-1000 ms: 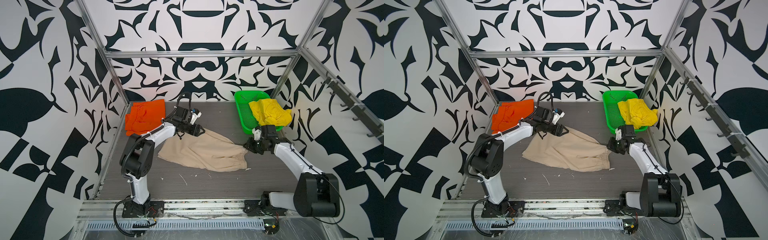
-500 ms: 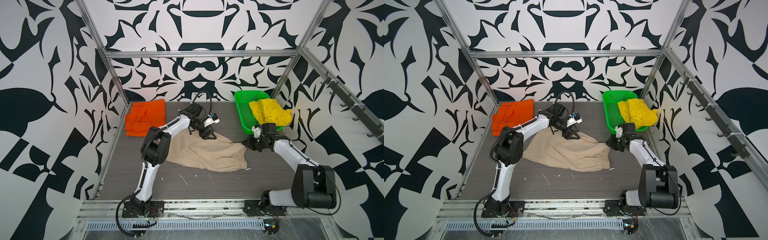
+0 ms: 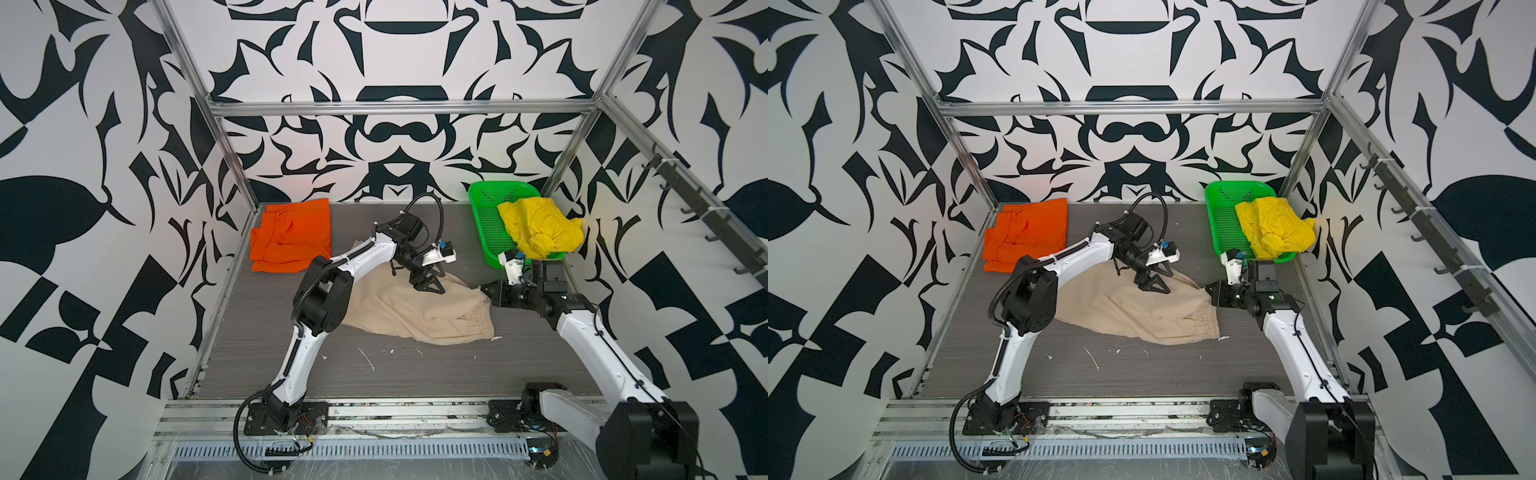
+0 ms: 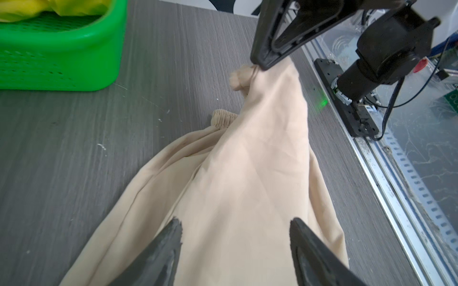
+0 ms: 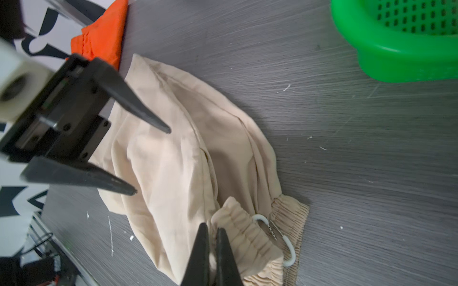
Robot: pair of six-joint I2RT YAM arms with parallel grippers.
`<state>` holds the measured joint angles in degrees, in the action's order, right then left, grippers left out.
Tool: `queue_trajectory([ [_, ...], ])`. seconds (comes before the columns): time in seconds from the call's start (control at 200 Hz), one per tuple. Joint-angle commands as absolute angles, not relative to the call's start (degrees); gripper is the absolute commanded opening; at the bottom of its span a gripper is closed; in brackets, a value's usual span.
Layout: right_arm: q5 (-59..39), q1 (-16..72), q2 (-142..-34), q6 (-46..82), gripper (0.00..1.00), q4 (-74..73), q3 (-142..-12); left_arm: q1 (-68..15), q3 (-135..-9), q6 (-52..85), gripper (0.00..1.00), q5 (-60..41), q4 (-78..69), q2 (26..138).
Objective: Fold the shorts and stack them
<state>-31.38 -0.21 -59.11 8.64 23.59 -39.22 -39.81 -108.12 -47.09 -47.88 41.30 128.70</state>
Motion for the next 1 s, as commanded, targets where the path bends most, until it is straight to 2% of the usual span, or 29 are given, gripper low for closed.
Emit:
queue_trajectory([
  [0.0, -32.23, 0.39, -56.42, 3.83, 0.00, 21.47, -37.24, -41.30, -110.19, -50.73, 0.72, -46.92, 45.00, 130.87],
  [0.425, -33.22, 0.79, -55.46, 2.04, 0.00, 21.27, -36.86, -42.45, -112.95, -49.17, 0.72, -44.01, 39.81, 134.98],
  [0.56, -33.99, 0.86, -54.95, 1.11, 0.00, 21.66, -36.83, -42.45, -112.65, -48.19, 0.78, -44.01, 37.02, 134.65],
  [0.695, -34.33, 0.84, -54.75, 0.31, 0.00, 21.75, -37.05, -42.51, -114.19, -48.81, 0.79, -44.78, 38.12, 135.70],
  [0.895, -34.72, 0.81, -55.20, 0.33, 0.00, 21.09, -37.35, -42.56, -116.66, -53.38, 0.74, -44.55, 44.36, 138.52],
  [0.995, -34.54, 0.81, -55.02, 0.14, 0.00, 21.03, -37.35, -42.63, -116.62, -54.55, 0.68, -44.39, 45.47, 138.78],
])
